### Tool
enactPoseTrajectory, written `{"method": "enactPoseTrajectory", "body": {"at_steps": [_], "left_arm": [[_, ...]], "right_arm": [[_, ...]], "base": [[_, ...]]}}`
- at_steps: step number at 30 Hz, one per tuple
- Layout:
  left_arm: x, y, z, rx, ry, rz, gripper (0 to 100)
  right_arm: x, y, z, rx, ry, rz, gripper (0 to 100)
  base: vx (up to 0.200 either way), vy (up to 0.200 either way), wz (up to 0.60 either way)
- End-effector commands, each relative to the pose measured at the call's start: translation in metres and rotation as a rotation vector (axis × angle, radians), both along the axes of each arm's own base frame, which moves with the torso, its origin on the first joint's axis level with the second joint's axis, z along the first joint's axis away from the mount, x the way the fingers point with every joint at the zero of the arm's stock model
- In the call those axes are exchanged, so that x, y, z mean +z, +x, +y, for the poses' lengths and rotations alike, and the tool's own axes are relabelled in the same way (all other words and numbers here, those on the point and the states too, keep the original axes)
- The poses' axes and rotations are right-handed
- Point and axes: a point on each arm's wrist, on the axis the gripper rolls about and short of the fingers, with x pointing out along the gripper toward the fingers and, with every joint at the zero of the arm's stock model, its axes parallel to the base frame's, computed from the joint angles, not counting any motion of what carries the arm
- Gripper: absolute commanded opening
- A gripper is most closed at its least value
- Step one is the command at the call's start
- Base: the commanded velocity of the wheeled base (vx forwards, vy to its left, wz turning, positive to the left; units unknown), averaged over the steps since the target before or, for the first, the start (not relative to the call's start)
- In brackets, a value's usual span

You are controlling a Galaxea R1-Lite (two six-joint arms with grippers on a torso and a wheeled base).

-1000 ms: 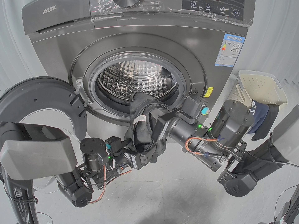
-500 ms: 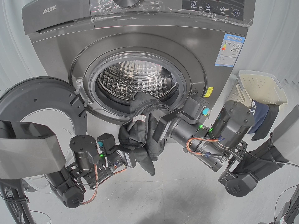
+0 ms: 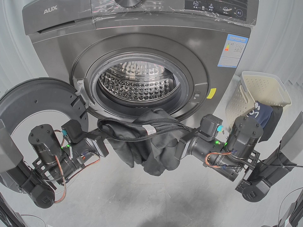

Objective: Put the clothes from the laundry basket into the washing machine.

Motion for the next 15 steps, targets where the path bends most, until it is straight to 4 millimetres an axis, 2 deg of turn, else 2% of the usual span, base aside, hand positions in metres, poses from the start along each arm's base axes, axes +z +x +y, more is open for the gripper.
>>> {"method": "enactPoseTrajectory", "body": {"at_steps": [1,7,15], "left_arm": [[0.0233,-0.0054,0.0179,0.041,-0.053,-0.072,0],[0.0262,-0.005,0.0169,0.037,-0.059,-0.085,0],[0.0294,-0.0049,0.013,0.026,-0.058,-0.103,0]], "right_arm": [[-0.0162,-0.0017,-0.0168,-0.029,-0.057,0.054,0],[-0.0245,-0.0026,-0.022,-0.032,-0.084,0.079,0],[-0.0167,0.0035,-0.0178,-0.034,-0.056,0.048,0]], "base": [[0.0,0.0,0.0],[0.0,0.0,0.0],[0.0,0.0,0.0]]}}
